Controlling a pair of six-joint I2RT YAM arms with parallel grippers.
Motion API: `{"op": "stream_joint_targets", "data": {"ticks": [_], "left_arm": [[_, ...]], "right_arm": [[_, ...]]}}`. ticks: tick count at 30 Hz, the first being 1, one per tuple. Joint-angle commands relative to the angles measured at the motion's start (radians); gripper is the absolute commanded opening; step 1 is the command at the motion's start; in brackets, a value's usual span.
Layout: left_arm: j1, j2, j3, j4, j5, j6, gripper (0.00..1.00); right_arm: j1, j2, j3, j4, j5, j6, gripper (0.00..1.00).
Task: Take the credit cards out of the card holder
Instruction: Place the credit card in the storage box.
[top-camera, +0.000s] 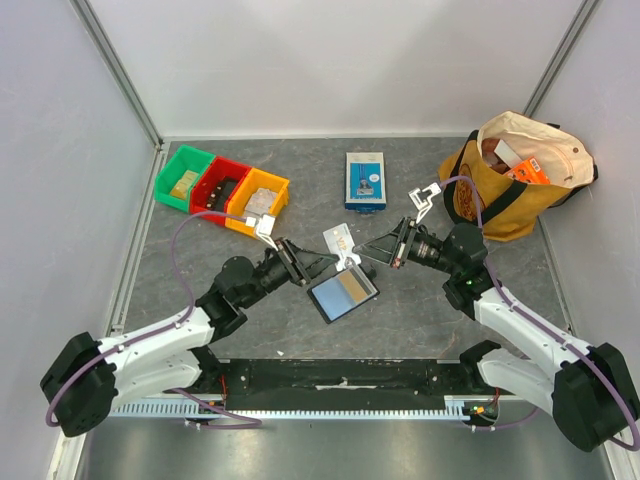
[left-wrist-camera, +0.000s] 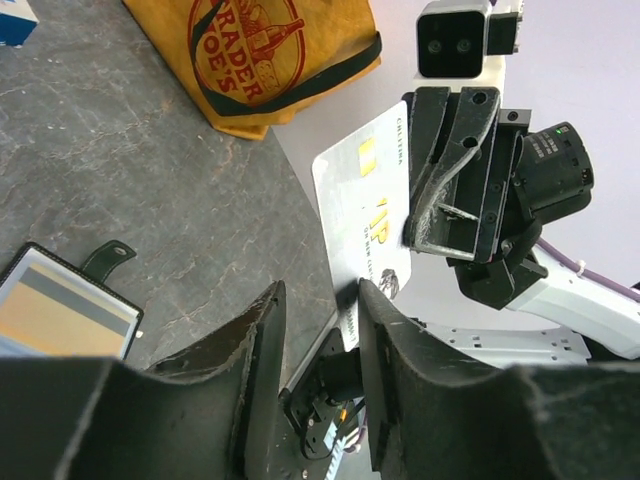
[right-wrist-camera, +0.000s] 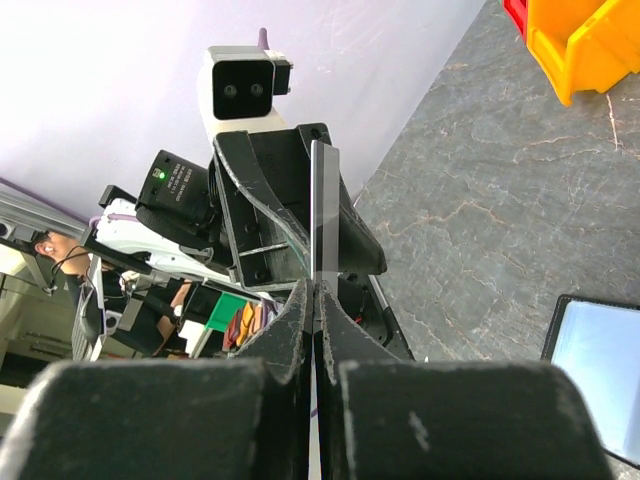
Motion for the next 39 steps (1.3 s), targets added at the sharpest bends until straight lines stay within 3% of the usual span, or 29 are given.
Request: {"op": "stream_joint_targets", "data": {"ticks": [1,5,8,12,13,17,22,27,33,39], "left_arm": [[0.005,0.026,0.044,0.11,0.027,-0.036,0.31],[0.005,0.023,0.033,0.117,0.025,-0.052,0.04],[0.003,0.007,0.022,0.116,0.019,-0.06,0.02],[0.008,-0.014,0.011,0.09,0.002,-0.066,0.02],[0.01,-0.022,0.01,0.078,-0.001,-0.066,0.02],[0.049,-0.05,-0.01,0.045,-0.005,-0.083,0.02],[0.138,-0.114,-0.064,-0.014,-0.038,-0.114,0.02],[0.288,-0.2,-0.145,-0.021,-0.077,-0.165,0.02],[0.494,-0.222,-0.167,-0.057,-0.085,-0.188,0.02],[0.626,-0.026,-0.122,0.042,-0.084,-0.209,0.02]], "right_arm": [[0.012,0.001,-0.003,0.071,-0.031,0.015,0.0],[0.012,0.004,-0.011,0.058,-0.024,0.001,0.0],[0.012,0.007,-0.006,0.029,-0.021,-0.021,0.0],[0.011,-0.002,0.028,-0.087,0.011,-0.111,0.08],[0.011,-0.005,0.04,-0.118,0.018,-0.134,0.13],[0.011,-0.028,0.107,-0.343,0.089,-0.284,0.51],[0.009,-0.071,0.147,-0.501,0.184,-0.407,0.79],[0.011,-0.104,0.167,-0.635,0.301,-0.495,0.97],[0.011,-0.135,0.193,-0.761,0.451,-0.579,0.98],[0.011,-0.163,0.197,-0.816,0.552,-0.633,0.98]]}}
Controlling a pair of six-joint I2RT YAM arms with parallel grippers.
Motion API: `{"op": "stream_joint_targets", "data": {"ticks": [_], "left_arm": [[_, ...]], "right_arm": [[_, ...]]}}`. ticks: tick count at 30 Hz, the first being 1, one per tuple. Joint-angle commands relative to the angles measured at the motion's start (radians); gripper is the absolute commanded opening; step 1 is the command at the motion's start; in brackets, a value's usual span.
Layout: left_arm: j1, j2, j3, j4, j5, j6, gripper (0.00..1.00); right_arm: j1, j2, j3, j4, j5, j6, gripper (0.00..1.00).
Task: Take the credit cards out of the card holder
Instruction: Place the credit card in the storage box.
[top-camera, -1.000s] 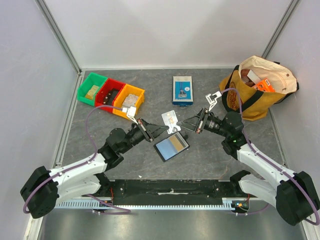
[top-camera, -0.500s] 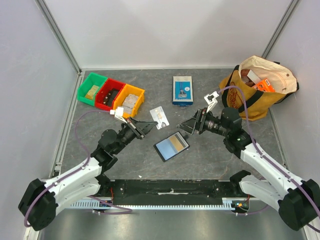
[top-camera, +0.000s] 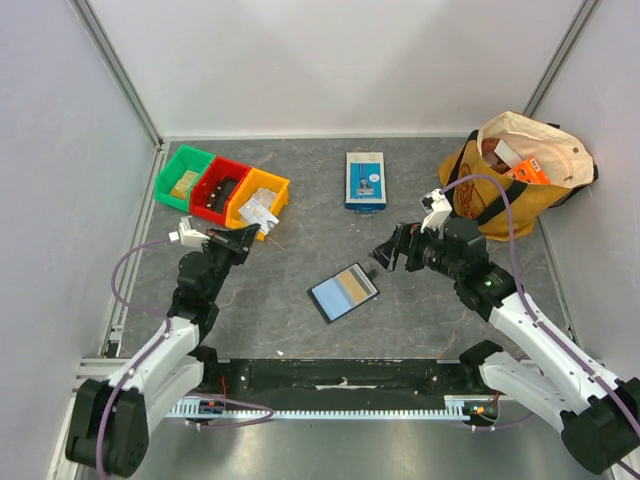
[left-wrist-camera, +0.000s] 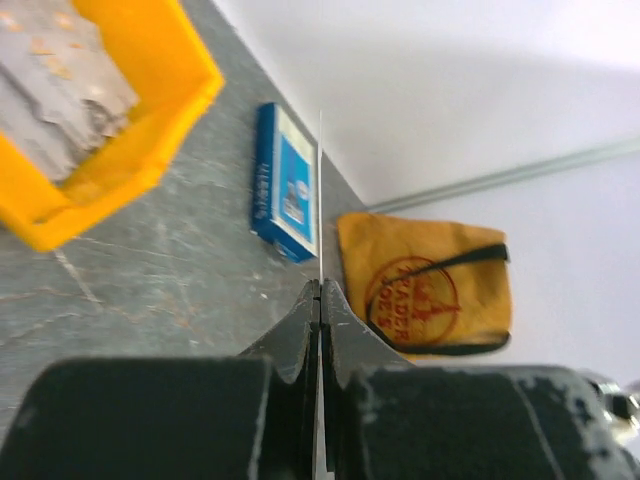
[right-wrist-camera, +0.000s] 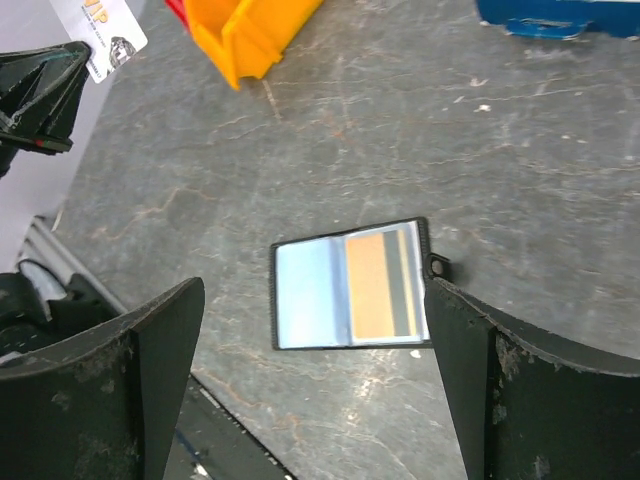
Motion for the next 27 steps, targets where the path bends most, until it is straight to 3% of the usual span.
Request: {"op": "stream_joint_targets", "data": {"ticks": [1,8,15,27], "left_arm": [[0.073,0.161,0.053,0.11,-0.023,-0.059,0.02],[0.13,0.449,0.124,0.272,-0.079,-0.114,0.02],[0.138,0.66,0.237,0.304,-0.12,-0.15,0.02],[0.136,0.847,0.299,0.334,-0.155,-0.208,0.02]], "right_arm": [[0.0,-0.025,0.045,-0.063,0.119,-0.081,0.98],[0.0,-0.048,0.032,-0.091,0.155,-0.143,0.98],[0.0,-0.043,0.022,-0.1,0.161,-0.176,0.98],[0.0,-0.027,0.018,-0.102,0.185,-0.196,0.98]]}}
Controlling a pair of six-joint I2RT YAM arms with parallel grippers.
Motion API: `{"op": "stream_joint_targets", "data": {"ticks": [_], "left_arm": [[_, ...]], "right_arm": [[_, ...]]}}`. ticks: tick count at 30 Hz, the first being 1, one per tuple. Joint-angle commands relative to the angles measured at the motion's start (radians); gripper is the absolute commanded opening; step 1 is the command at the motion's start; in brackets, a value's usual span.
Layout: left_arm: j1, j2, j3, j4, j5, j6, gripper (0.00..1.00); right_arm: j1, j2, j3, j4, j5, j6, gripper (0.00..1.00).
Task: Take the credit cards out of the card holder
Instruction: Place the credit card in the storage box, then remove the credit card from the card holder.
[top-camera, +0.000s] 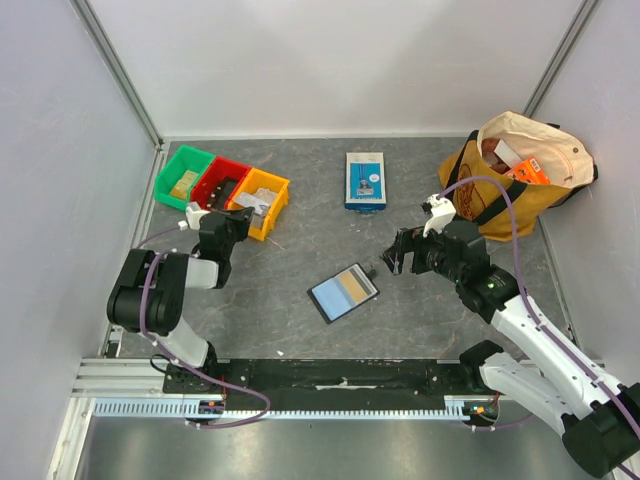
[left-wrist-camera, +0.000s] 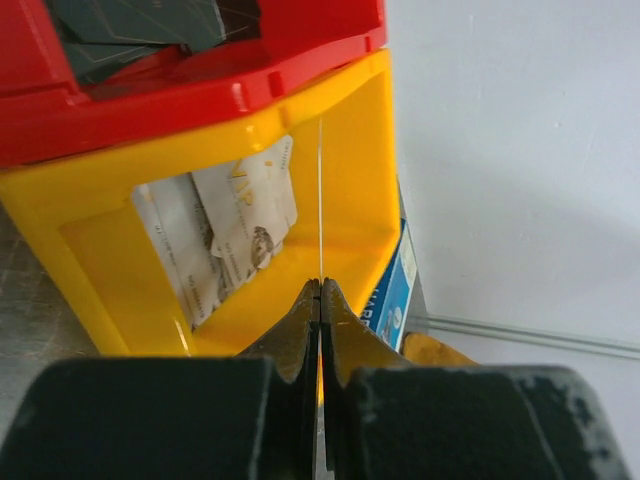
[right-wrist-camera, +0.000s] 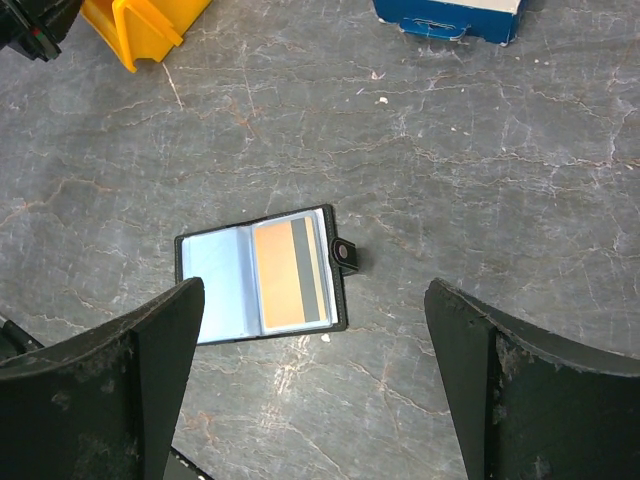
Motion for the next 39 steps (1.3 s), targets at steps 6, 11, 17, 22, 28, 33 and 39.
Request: {"op": "stream_joint_targets", "data": {"ticks": [6,11,17,22,28,33,39], "left_arm": [[0.001,0.098,0.08,0.045,-0.012,-0.008,0.48],[0.001,0.055,0.069,-0.006,0.012,0.023,0.87],[0.003,-0.12,0.06,-0.15,0.077,0.151,0.89],[0.003,-0.374,0.1,-0.441,0.158,0.401,0.9],[0.004,-0.689,0.248,-0.889,0.161,0.773,0.91],[0.005,-0.945,0.227,-1.02,0.158,0.908,0.92],[0.006,-1.155,0.131,-1.144,0.183,0.888,0.92]], "right_arm": [[0.0,0.008,0.017,0.005,0.008,-0.021,0.98],[0.0,0.006,0.032,-0.013,0.022,-0.021,0.98],[0.0,0.002,0.06,-0.036,0.048,-0.009,0.98],[0.0,-0.05,0.063,-0.039,0.101,0.079,0.98],[0.0,-0.031,0.057,-0.036,-0.181,0.02,0.98],[0.0,0.067,0.101,-0.038,-0.291,0.052,0.98],[0.0,-0.046,0.083,0.06,-0.217,-0.002,0.98]]}}
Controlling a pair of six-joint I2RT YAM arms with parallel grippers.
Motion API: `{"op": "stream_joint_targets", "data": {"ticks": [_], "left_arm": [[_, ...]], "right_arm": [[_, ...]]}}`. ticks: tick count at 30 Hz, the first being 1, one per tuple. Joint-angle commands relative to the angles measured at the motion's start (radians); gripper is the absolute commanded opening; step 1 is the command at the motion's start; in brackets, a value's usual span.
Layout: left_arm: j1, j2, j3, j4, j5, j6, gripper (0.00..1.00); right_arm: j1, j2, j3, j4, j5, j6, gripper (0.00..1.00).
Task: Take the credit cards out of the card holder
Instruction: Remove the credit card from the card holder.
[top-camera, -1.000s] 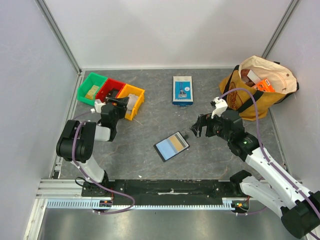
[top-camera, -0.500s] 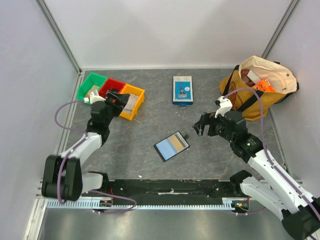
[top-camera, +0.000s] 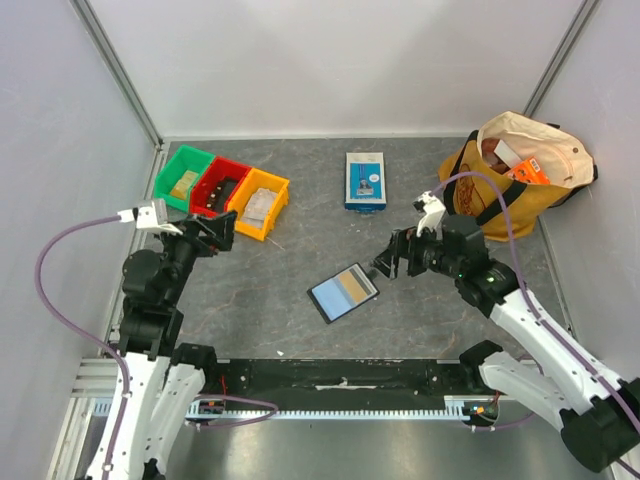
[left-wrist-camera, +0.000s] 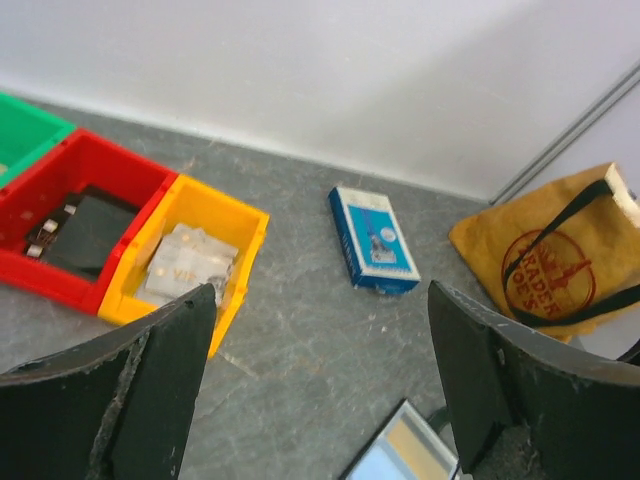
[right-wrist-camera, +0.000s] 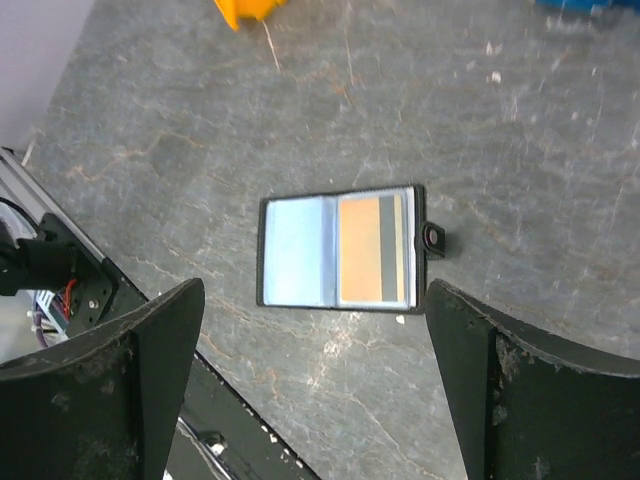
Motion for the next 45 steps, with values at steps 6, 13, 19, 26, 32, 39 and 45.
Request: {"op": "stream_joint_targets", "data": {"ticks": [6,13,19,26,32,39,45], "left_arm": [[0.004,-0.244,-0.241,-0.149,0.113,0.086,0.93],[0.003,-0.22,-0.256,-0.124,0.199,0.029,0.93],[0.001,0.039,-0.183,-0.203,0.4,0.032,0.94],[-0.181,0.156,-0.149,-0.232,0.221,0.003,0.94],[-0.552,0.349,-0.031,-0.336,-0.205,-0.035,0.94],[-0.661,0.505,0.077,-0.394,-0.417,-0.124,0.94],[-0.66,0.368,-0.033,-0.261,-0.321,-0.112,0.95]], "right_arm": [[0.0,-0.196,-0.108,0.267,-0.14,-0.001,0.98],[-0.002,0.141,-0.112,0.265,-0.317,0.133,0.98],[0.018,0.289,-0.096,0.322,-0.294,0.117,0.98],[0.148,0.361,0.05,0.064,0.164,-0.076,0.98],[0.305,0.392,0.152,-0.115,0.691,-0.136,0.98],[0.303,0.326,0.101,-0.118,0.837,0.06,0.98],[0.305,0.26,0.052,-0.028,0.698,-0.003,0.98]]}}
